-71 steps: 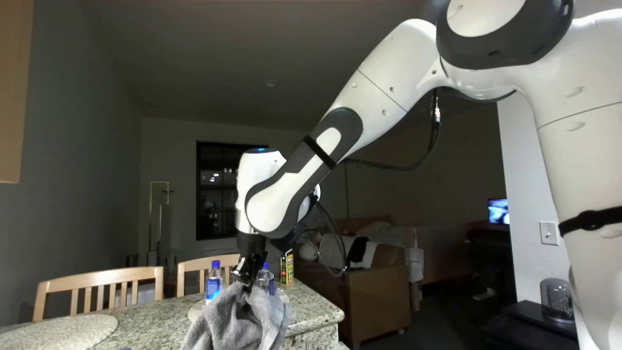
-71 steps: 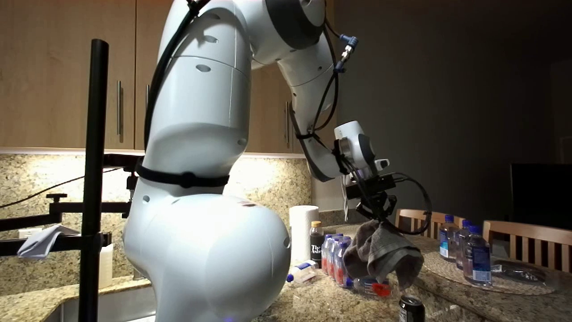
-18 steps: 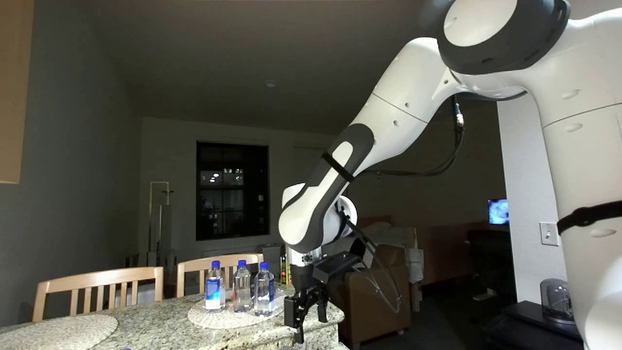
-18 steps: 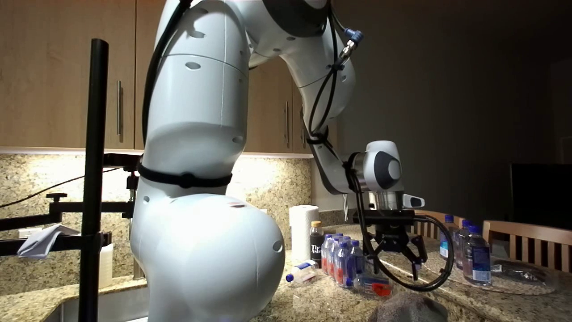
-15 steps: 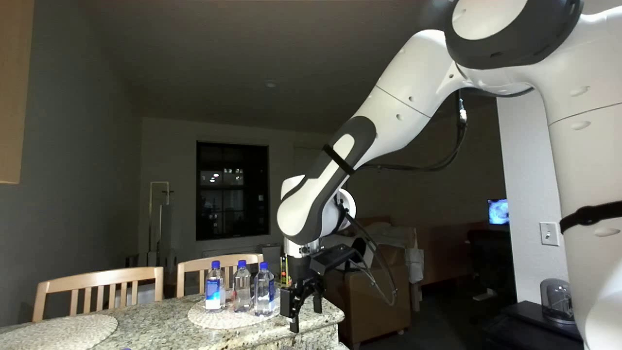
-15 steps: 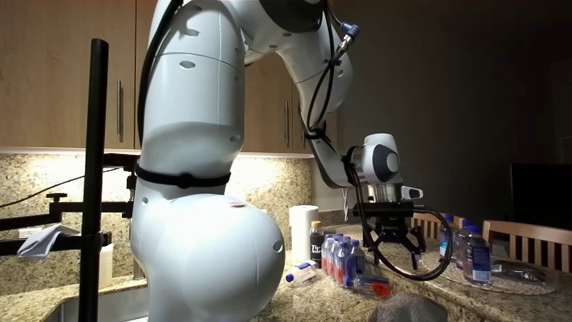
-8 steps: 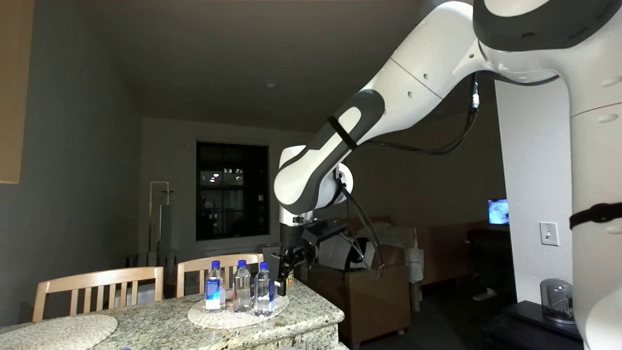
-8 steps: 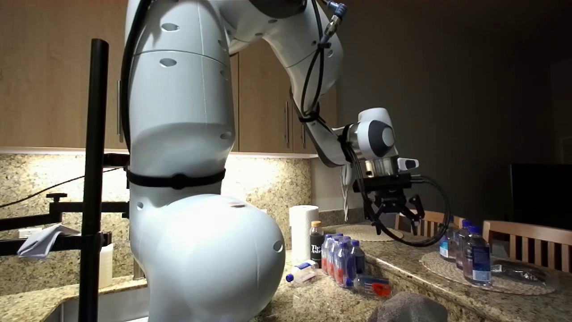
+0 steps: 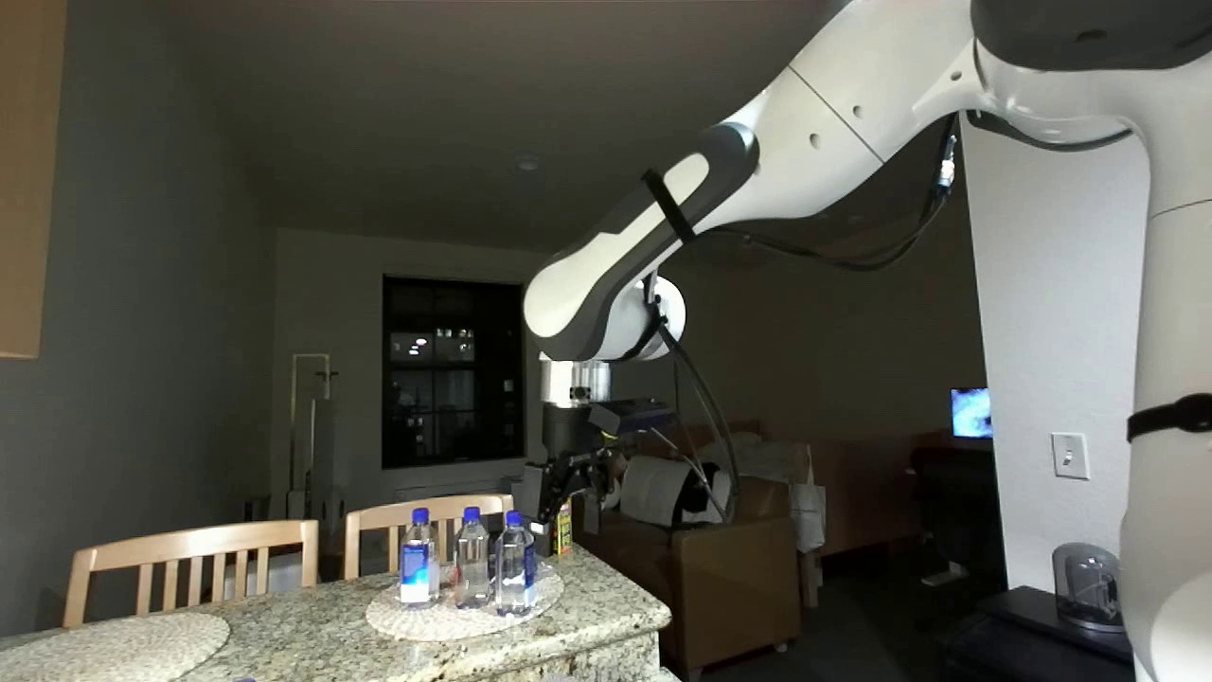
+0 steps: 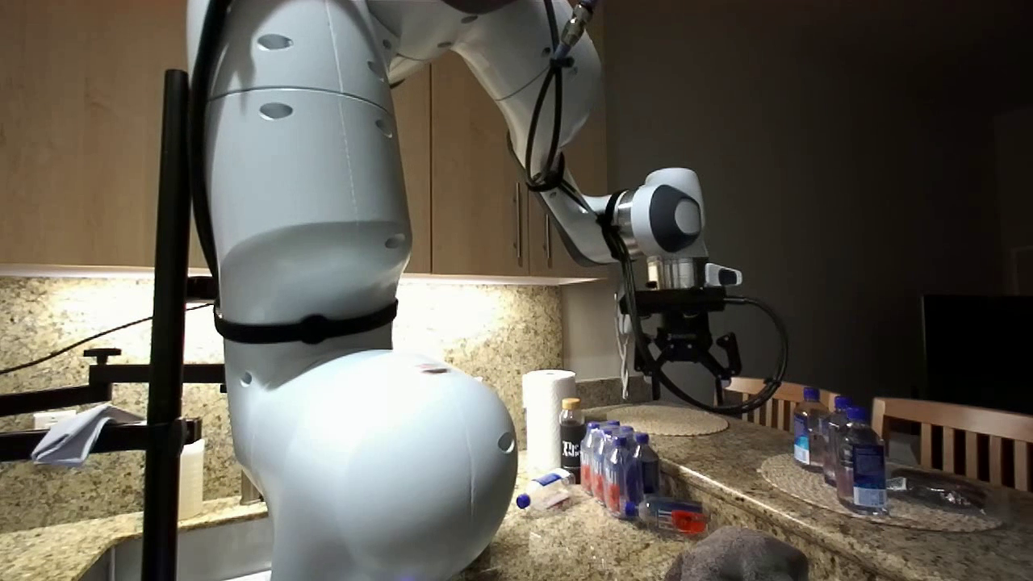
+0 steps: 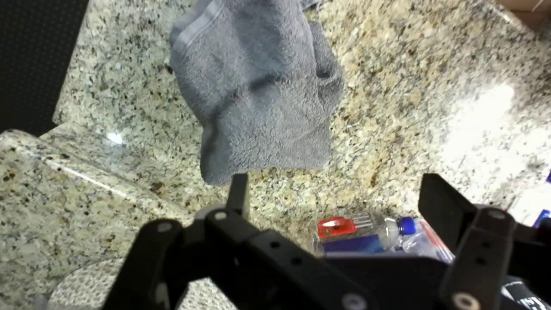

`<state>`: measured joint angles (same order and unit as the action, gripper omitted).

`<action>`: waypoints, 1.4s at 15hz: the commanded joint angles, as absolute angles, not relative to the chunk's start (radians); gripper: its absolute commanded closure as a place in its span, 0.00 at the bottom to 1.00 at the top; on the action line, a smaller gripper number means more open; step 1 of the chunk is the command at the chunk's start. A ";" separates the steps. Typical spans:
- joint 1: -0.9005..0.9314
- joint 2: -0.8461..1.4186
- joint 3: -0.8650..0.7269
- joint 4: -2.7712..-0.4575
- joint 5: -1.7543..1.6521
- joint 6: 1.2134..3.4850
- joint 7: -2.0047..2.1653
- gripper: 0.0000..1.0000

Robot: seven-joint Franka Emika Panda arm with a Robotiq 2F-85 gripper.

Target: Put the grey towel on top of the black can

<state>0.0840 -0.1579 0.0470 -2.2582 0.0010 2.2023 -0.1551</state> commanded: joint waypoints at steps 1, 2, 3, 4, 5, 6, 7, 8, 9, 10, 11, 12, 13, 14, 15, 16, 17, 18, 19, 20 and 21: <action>0.068 -0.238 0.041 -2.309 -0.007 2.146 -0.129 0.00; 0.062 -0.249 0.041 -2.315 -0.025 2.139 -0.108 0.00; 0.057 -0.260 0.038 -2.322 -0.036 2.125 -0.097 0.00; 0.051 -0.272 0.035 -2.331 -0.046 2.116 -0.083 0.00; 0.044 -0.282 0.031 -2.342 -0.046 2.108 -0.075 0.00; 0.040 -0.292 0.026 -2.352 -0.041 2.099 -0.073 0.00; 0.038 -0.299 0.022 -2.362 -0.034 2.090 -0.077 0.00; 0.037 -0.306 0.018 -2.371 -0.030 2.083 -0.083 0.00; 0.037 -0.310 0.013 -2.382 -0.022 2.078 -0.094 0.00; 0.037 -0.314 0.010 -2.389 -0.019 2.075 -0.097 0.00; 0.040 -0.317 0.004 -2.396 -0.006 2.071 -0.109 0.00; 0.039 -0.321 0.003 -2.406 -0.006 2.073 -0.108 0.00; 0.040 -0.324 -0.002 -2.420 0.000 2.072 -0.118 0.00; 0.039 -0.324 -0.006 -2.429 0.004 2.069 -0.121 0.00; 0.038 -0.324 -0.018 -2.447 0.019 2.074 -0.142 0.00; 0.037 -0.322 -0.026 -2.458 0.029 2.076 -0.151 0.00; 0.041 -0.316 -0.045 -2.475 0.060 2.086 -0.194 0.00; 0.038 -0.289 -0.015 -2.429 0.012 2.082 -0.125 0.00; 0.037 -0.287 -0.021 -2.437 0.015 2.083 -0.131 0.00; 0.037 -0.286 -0.020 -2.436 0.015 2.083 -0.131 0.00; 0.037 -0.286 -0.019 -2.433 0.015 2.083 -0.131 0.00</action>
